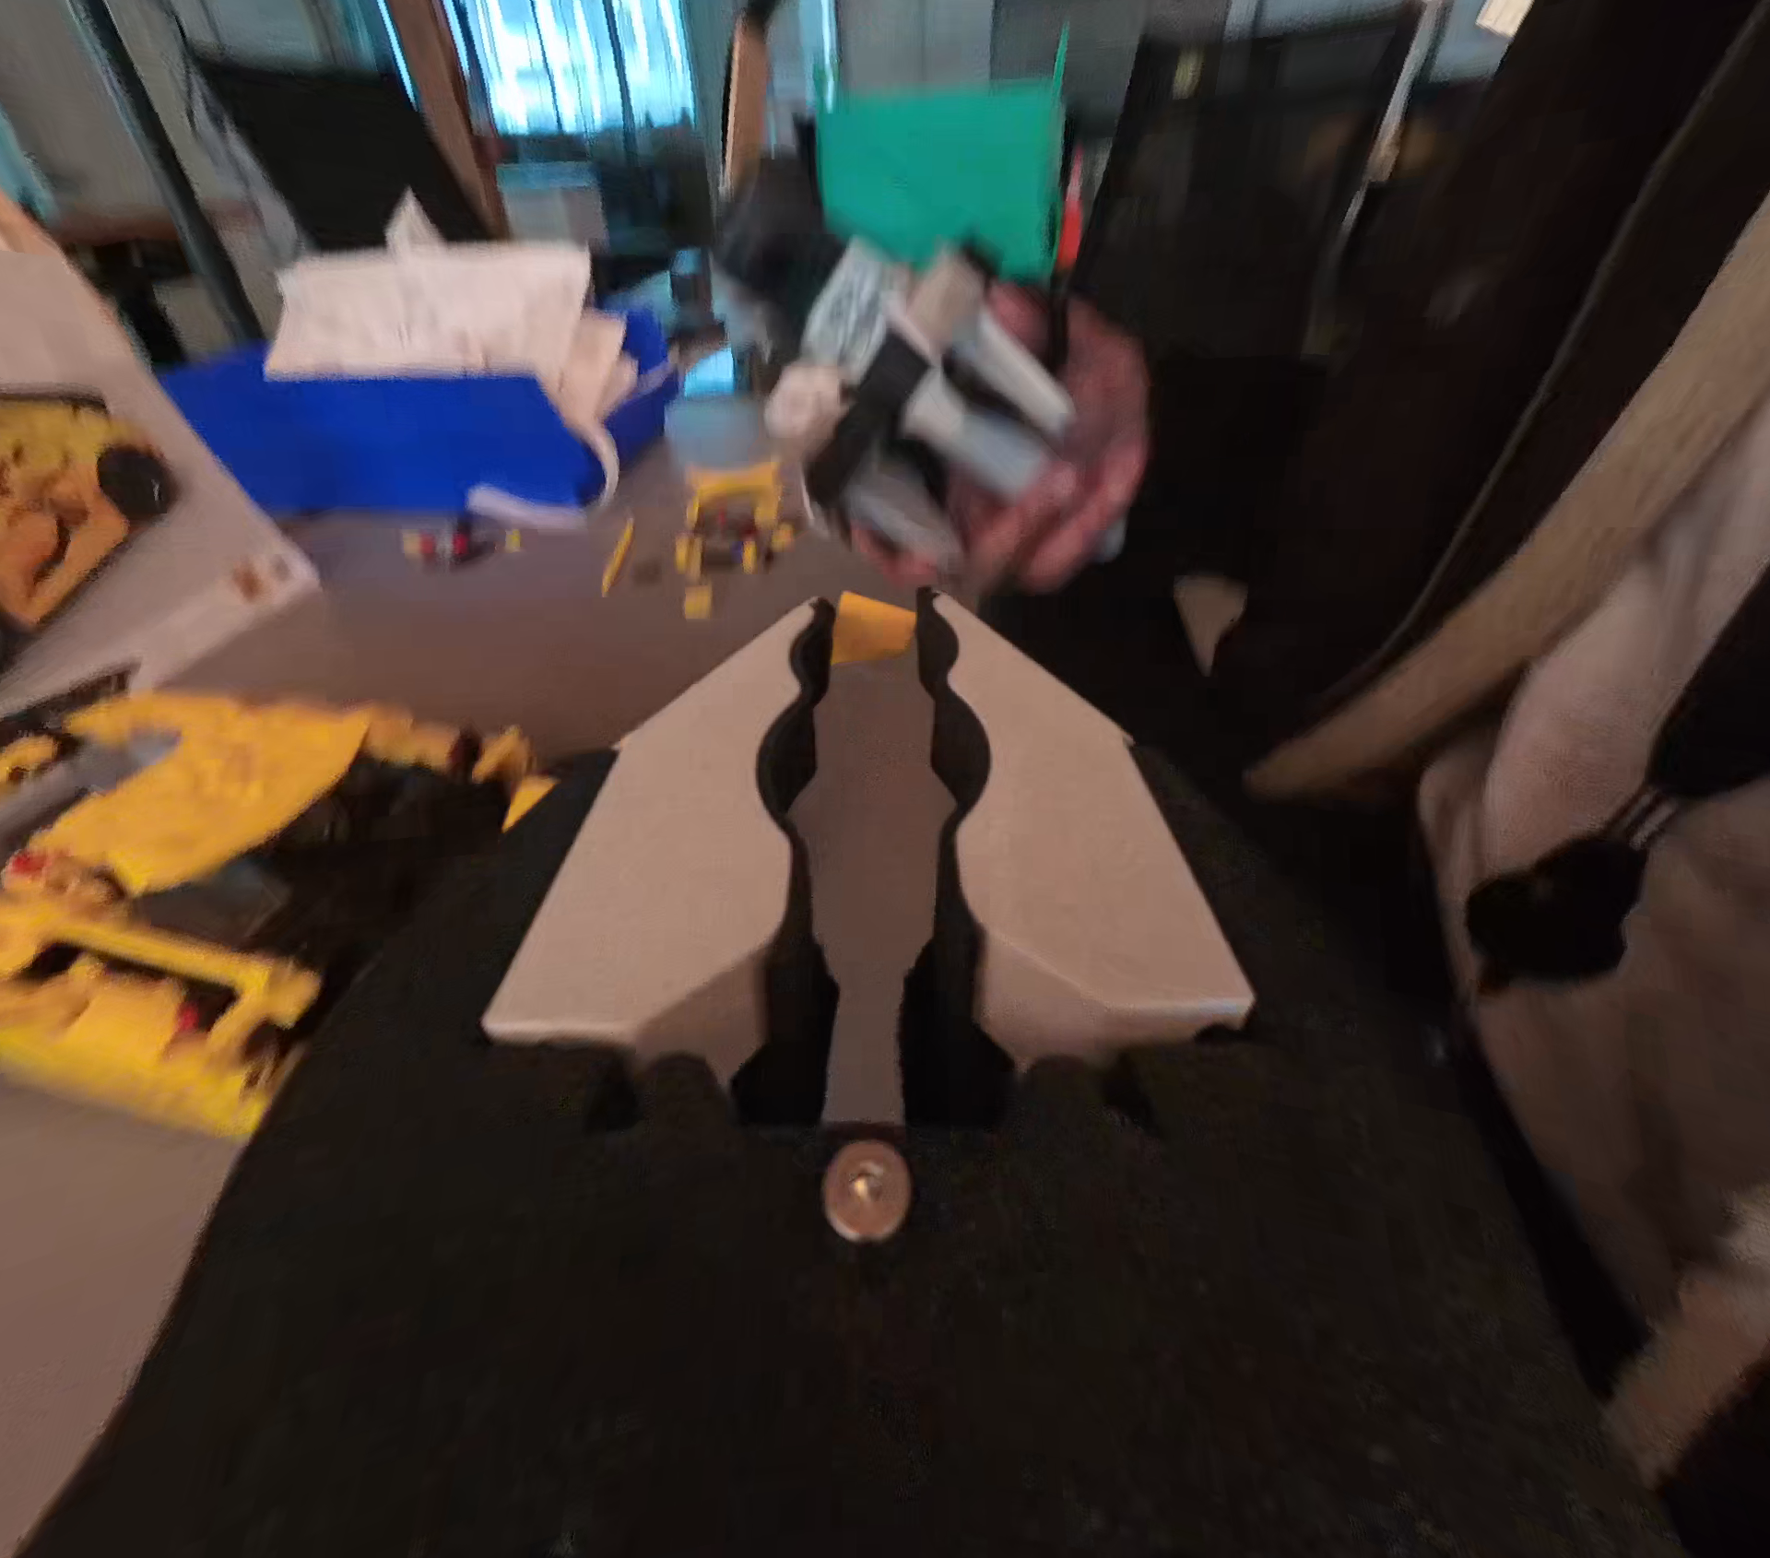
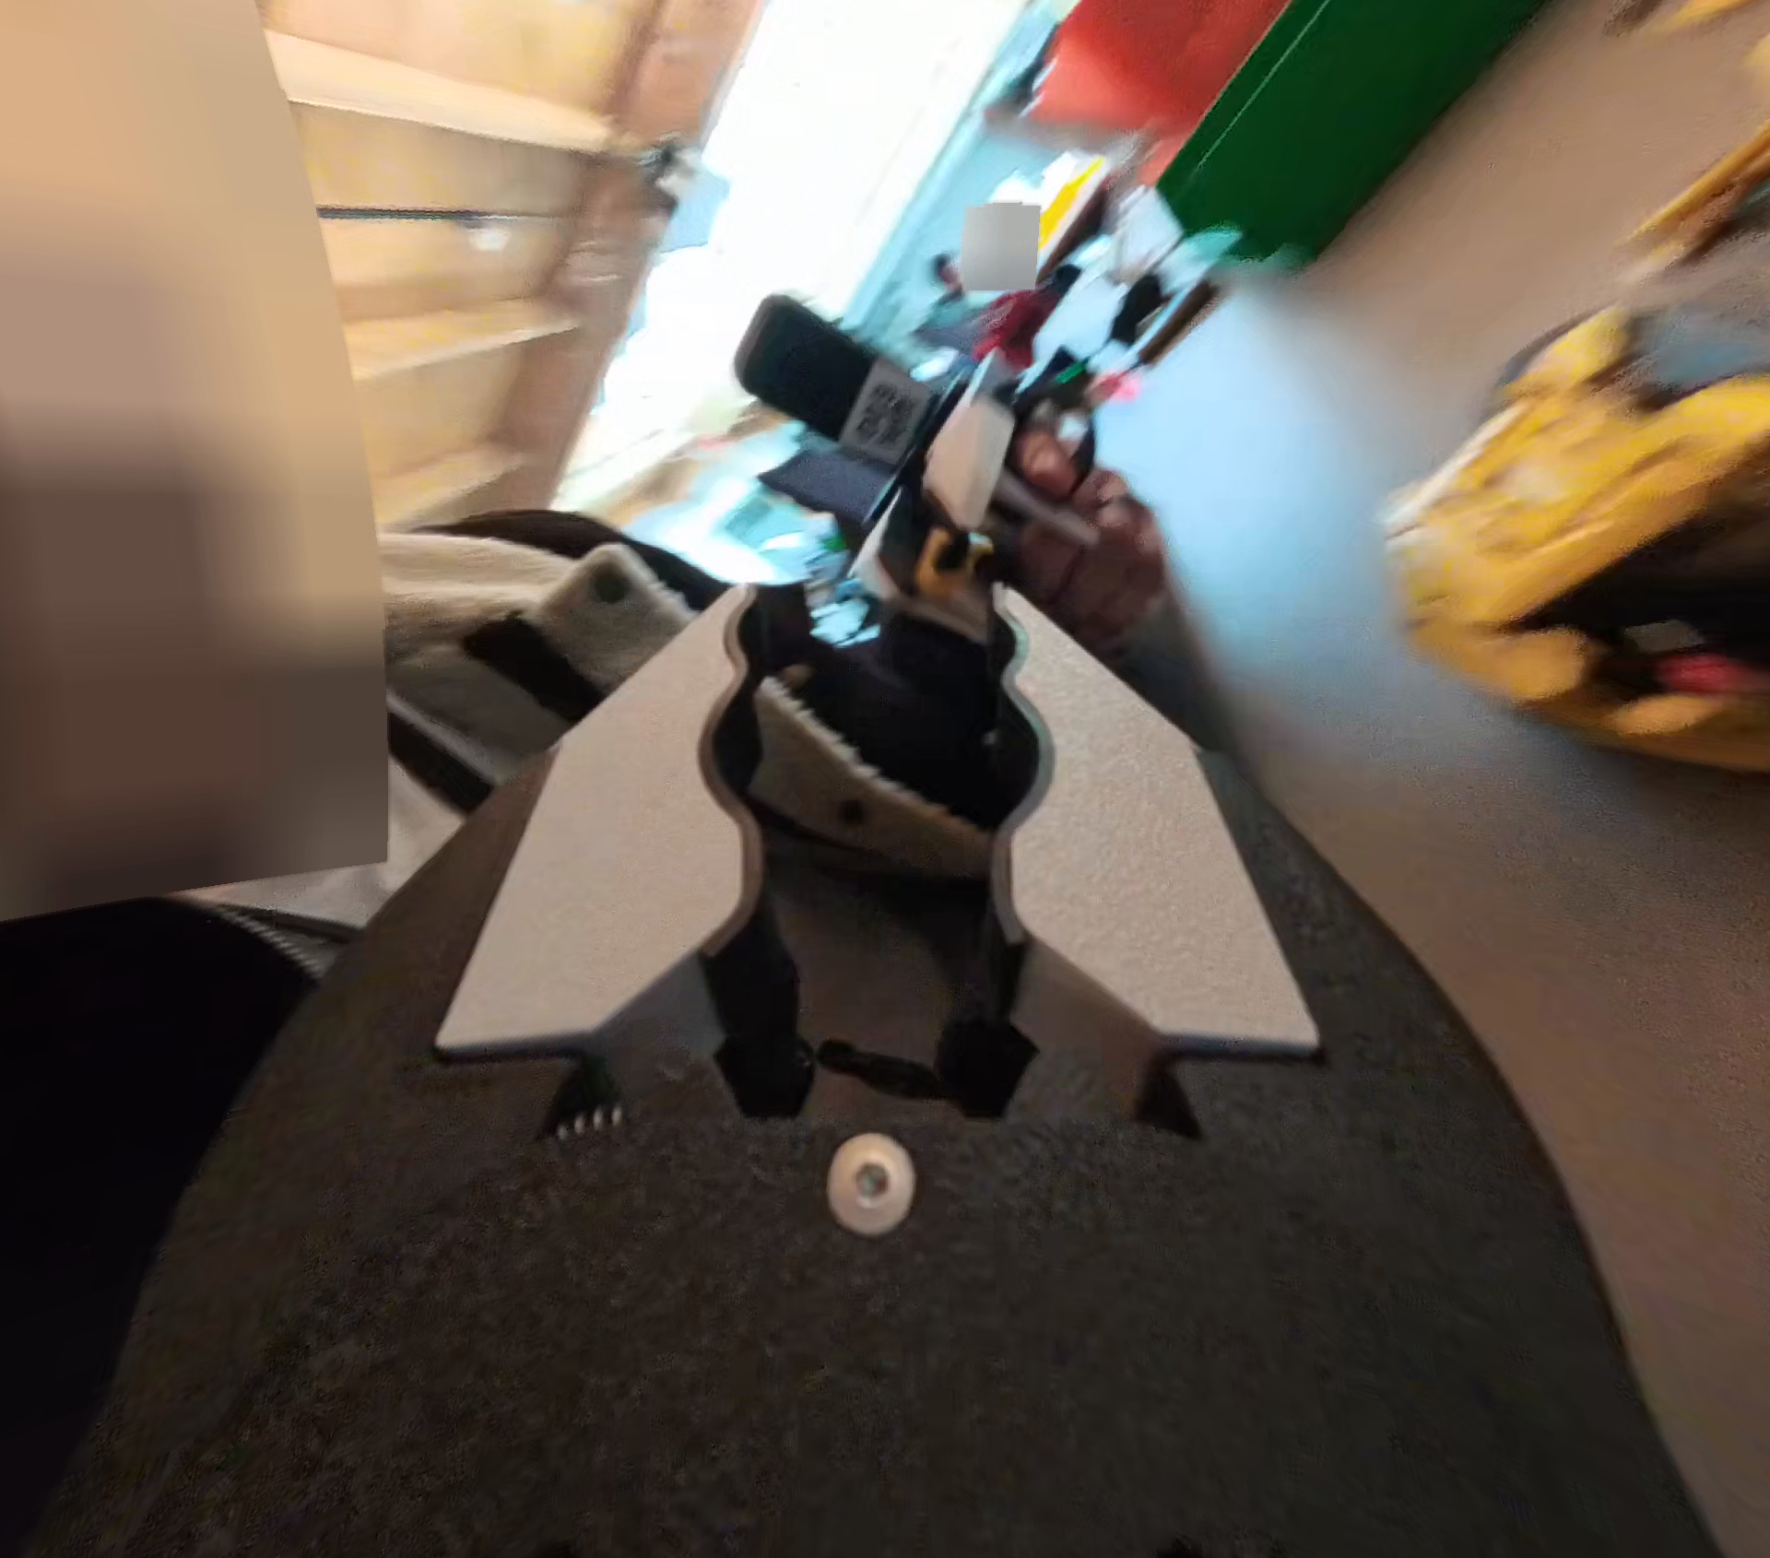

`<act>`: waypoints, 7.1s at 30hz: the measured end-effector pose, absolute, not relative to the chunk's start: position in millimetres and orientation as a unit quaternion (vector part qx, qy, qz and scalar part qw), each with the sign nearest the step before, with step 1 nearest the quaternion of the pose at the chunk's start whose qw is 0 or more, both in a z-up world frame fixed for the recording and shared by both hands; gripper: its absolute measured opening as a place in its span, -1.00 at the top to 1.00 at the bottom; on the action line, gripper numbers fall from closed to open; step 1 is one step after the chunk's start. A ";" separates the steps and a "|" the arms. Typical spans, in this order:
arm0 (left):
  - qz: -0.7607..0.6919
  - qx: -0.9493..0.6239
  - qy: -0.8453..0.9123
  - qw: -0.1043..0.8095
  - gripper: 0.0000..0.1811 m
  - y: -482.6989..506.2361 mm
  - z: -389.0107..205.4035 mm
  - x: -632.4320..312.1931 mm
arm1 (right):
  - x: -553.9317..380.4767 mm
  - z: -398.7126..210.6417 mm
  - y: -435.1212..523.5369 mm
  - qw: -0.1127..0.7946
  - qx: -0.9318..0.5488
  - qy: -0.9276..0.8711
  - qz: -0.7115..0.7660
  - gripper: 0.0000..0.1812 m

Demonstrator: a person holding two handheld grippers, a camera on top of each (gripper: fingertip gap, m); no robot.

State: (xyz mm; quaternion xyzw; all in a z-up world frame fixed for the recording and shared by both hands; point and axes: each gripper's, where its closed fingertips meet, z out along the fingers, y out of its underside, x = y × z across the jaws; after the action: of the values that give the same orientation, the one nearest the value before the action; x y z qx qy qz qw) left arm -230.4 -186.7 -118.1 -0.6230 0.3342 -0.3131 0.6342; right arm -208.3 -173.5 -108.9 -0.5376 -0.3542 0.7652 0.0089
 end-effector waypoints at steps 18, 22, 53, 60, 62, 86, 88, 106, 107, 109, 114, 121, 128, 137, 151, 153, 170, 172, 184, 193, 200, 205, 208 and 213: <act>-0.381 -0.550 0.345 0.658 0.81 -204.0 -102.4 -205.4 | -221.5 -107.7 -206.1 -0.097 -0.461 -0.311 0.825 0.85; -0.445 -0.543 0.329 0.632 0.82 -210.6 -95.8 -202.6 | -217.0 -102.7 -212.1 -0.129 -0.422 -0.305 0.844 0.85; -0.071 -0.711 0.313 0.626 0.89 -151.3 -150.9 -225.1 | -238.0 -148.3 -152.6 0.177 -0.597 -0.369 0.690 0.85; -0.090 -0.737 0.306 0.596 0.94 -149.8 -160.3 -235.1 | -238.1 -151.4 -151.4 0.150 -0.602 -0.355 0.699 0.89; -0.088 -0.744 0.295 0.593 0.94 -148.5 -161.3 -245.4 | -238.8 -153.7 -146.4 0.155 -0.610 -0.346 0.695 0.86; 0.107 -0.939 0.048 0.323 0.64 -89.3 -246.2 -652.5 | -230.6 -142.1 -136.6 0.090 -0.583 -0.275 0.759 0.81; 0.045 -0.944 0.031 0.327 0.64 -83.8 -255.5 -645.3 | -230.2 -141.2 -135.5 0.084 -0.581 -0.269 0.764 0.80; -0.245 -0.655 0.411 0.585 0.87 -149.0 -121.0 -224.6 | -225.3 -118.6 -171.8 -0.072 -0.484 -0.284 0.825 0.55; -0.254 -0.646 0.419 0.586 0.87 -153.0 -121.2 -214.2 | -224.1 -116.3 -175.3 -0.086 -0.474 -0.281 0.830 0.54; -0.247 -0.640 0.433 0.585 0.86 -155.7 -124.6 -206.3 | -220.5 -113.2 -178.0 -0.101 -0.462 -0.277 0.837 0.61; -0.238 -0.625 0.436 0.603 0.87 -160.2 -117.6 -204.5 | -221.1 -115.7 -177.2 -0.094 -0.469 -0.280 0.832 0.88; -0.225 -0.627 0.434 0.606 0.87 -159.8 -122.9 -209.2 | -225.2 -121.6 -175.8 -0.078 -0.492 -0.288 0.818 0.89; -0.178 -0.720 0.336 0.581 0.89 -126.9 -152.5 -279.8 | -132.9 -202.7 8.1 0.262 -0.792 -0.382 0.397 0.88; -0.219 -0.829 0.148 0.492 0.69 -103.7 -197.2 -368.3 | -50.0 -249.5 91.2 0.178 -0.837 -0.512 0.073 0.88; -0.246 -0.840 0.250 0.414 0.57 -137.9 -228.5 -358.0 | -38.0 -241.2 91.2 0.160 -0.838 -0.511 0.106 0.75; -0.241 -0.840 0.254 0.414 0.57 -139.2 -230.1 -361.6 | -36.3 -224.4 94.5 0.202 -0.840 -0.489 0.119 0.77; -0.121 -0.868 0.292 0.384 0.73 -126.0 -258.7 -368.2 | -211.8 -168.8 -115.1 0.320 -0.630 -0.468 0.531 0.79; -0.102 -0.862 0.311 0.387 0.73 -126.7 -257.2 -364.6 | -220.3 -169.2 -126.7 0.310 -0.623 -0.475 0.538 0.79; -0.066 -0.626 0.470 0.619 0.73 -165.6 -131.8 -257.2 | -270.9 -142.3 -163.4 0.017 -0.609 -0.384 0.694 0.63; -0.142 -0.680 0.383 0.609 0.73 -148.0 -142.8 -246.8 | -267.0 -139.6 -149.8 0.003 -0.580 -0.303 0.756 0.94; -0.184 -0.743 0.278 0.581 0.77 -127.5 -159.0 -248.7 | -265.9 -145.0 -118.4 0.134 -0.615 -0.275 0.727 0.94; -0.311 -0.741 0.205 0.558 0.75 -126.1 -153.4 -235.6 | -268.1 -143.9 -122.9 0.222 -0.624 -0.341 0.667 0.93; -0.340 -0.745 0.182 0.545 0.90 -125.2 -155.6 -239.2 | -268.7 -144.6 -124.6 0.244 -0.624 -0.363 0.648 0.93; -0.371 -0.742 0.153 0.536 0.98 -124.2 -154.7 -248.8 | -267.2 -140.8 -122.6 0.257 -0.615 -0.357 0.654 0.93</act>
State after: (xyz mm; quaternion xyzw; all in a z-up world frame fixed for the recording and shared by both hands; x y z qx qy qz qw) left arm -248.8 -124.2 -154.7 -0.7425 0.1531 -0.3708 0.5365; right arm -267.2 -122.6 -140.8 -0.6149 -0.3571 0.6545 0.2569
